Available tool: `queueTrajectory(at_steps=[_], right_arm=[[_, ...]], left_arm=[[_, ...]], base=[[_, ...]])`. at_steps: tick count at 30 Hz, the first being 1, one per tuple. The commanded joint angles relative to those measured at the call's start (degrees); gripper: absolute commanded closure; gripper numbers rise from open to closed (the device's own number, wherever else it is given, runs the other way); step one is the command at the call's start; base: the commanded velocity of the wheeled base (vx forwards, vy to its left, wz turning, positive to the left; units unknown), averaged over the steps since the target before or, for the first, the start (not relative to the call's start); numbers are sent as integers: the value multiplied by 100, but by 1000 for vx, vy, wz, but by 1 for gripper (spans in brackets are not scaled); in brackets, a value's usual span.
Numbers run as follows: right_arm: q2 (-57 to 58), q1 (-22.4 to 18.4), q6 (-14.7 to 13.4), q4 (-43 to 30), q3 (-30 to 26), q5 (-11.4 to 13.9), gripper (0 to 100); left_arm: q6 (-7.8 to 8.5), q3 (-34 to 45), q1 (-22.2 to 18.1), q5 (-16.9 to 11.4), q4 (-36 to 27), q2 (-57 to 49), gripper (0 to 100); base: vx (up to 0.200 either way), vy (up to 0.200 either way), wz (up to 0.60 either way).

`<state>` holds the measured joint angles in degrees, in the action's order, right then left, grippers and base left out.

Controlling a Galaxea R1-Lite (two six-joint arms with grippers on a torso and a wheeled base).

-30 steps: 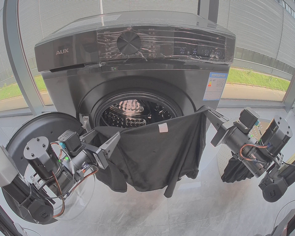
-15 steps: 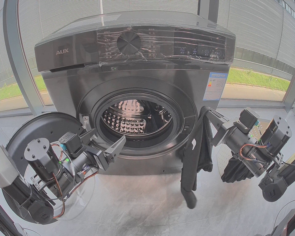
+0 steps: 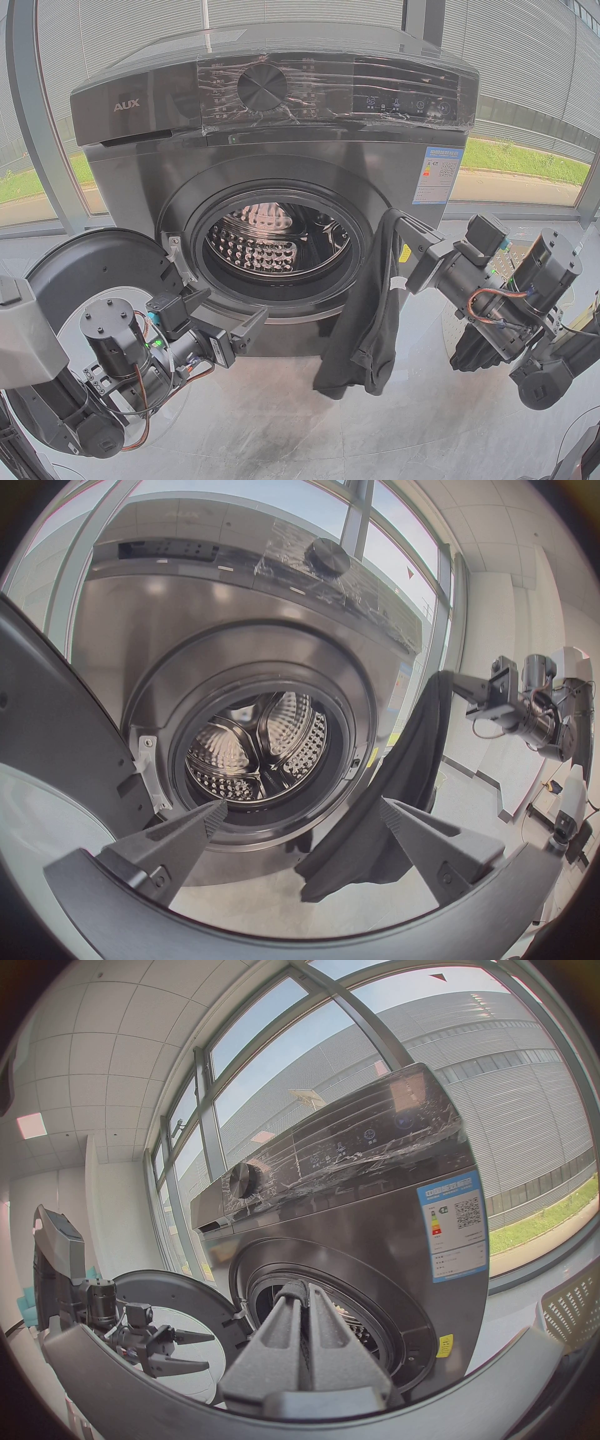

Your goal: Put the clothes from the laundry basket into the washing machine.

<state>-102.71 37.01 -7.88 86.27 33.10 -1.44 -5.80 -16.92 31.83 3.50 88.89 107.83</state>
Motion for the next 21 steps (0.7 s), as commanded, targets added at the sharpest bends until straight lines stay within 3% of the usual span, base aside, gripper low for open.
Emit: queueTrajectory(at_steps=[1,10,21], right_arm=[[-417,263,14,-5,566,38,100],[-707,597,14,-357,1313,38,100],[-760,720,14,-559,1674,47,100]], left_arm=[[27,-92,43,2,5,353,0],[62,-57,315,10,5,459,0],[114,-110,394,-77,5,898,0]], base=[[0,0,0],[0,0,0],[0,0,0]])
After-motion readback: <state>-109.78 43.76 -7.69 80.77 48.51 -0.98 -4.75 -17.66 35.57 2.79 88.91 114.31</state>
